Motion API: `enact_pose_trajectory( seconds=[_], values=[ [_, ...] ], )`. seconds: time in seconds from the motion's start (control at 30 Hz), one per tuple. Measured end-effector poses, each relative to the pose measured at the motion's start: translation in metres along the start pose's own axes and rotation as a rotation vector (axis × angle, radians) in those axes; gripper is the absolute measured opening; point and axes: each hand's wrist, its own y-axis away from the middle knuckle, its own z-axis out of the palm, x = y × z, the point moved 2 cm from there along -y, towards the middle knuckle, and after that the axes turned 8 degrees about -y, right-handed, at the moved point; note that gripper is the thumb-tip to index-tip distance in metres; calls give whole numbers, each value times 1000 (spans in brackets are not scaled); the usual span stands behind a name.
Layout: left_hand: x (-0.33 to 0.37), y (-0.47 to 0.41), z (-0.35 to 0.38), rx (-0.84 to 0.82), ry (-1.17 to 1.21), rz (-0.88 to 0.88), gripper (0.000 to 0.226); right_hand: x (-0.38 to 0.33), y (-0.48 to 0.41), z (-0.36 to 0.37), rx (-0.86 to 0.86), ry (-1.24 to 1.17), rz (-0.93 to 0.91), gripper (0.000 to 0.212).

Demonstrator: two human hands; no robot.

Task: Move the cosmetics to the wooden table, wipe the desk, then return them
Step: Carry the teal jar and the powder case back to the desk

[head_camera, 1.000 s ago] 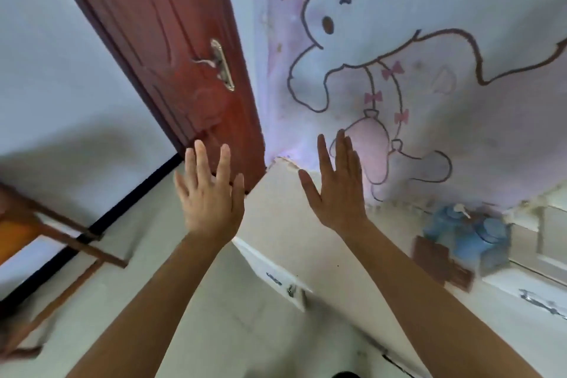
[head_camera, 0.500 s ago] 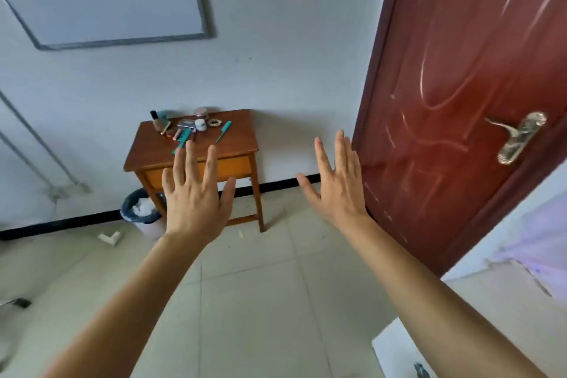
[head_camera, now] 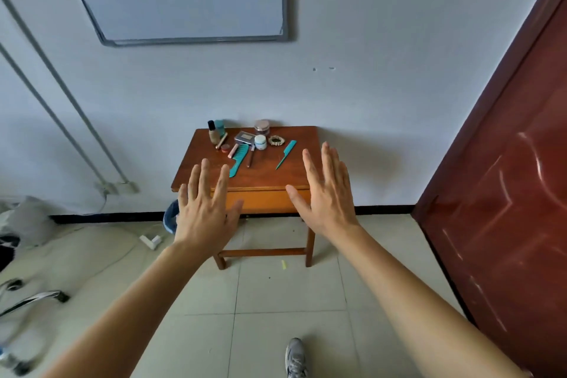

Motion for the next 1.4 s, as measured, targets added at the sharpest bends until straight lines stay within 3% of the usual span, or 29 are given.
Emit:
enact_pose_trajectory(
  seconds=[0.17, 0.53, 1.0, 1.2, 1.4],
  values=[
    [-14, -109, 41, -114, -56, -26, 72, 35, -103, 43, -16, 14, 24, 80],
    [-108, -320, 76, -100, -29, -142, 77, 43, -331, 140, -114, 72, -32, 73],
    [-222, -525, 219, -430, 97, -120, 78, 60, -464, 317, -370, 115, 217, 59],
    [-230, -581, 276, -537, 149, -164, 77, 79, -488, 376, -392, 46, 300, 54],
    [-217, -615, 326, -664, 58, -135, 75, 107, -504, 430, -531, -37, 332, 47]
  ],
)
